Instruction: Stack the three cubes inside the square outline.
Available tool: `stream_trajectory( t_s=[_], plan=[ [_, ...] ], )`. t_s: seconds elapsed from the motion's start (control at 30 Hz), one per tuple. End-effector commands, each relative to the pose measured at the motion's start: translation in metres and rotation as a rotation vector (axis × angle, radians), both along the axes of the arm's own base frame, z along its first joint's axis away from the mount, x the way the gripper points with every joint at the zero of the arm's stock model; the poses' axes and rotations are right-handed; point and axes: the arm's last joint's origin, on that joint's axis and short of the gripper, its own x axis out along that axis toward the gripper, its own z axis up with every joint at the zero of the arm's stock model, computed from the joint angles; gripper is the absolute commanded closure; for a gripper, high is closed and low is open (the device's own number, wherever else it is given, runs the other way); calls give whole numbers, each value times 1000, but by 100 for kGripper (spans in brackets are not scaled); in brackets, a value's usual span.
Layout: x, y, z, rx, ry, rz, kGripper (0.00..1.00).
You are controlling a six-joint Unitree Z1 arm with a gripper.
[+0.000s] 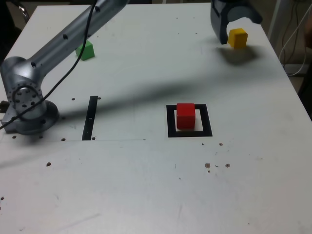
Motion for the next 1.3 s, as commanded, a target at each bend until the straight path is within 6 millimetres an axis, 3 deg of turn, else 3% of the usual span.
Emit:
stream_trajectory(
  t_s=[0.0,0.33,0.73,0.93,1.13,1.27],
  plan=[
    [-1,8,2,18,-23,18,1],
    [8,19,-7,53,-80,55,2],
    [15,21,-23,47,-87,76,15],
    [18,19,-24,52,-92,80,32],
    [21,16,-21,72,-103,79,62],
    [22,14,-20,76,-109,74,68]
  ],
)
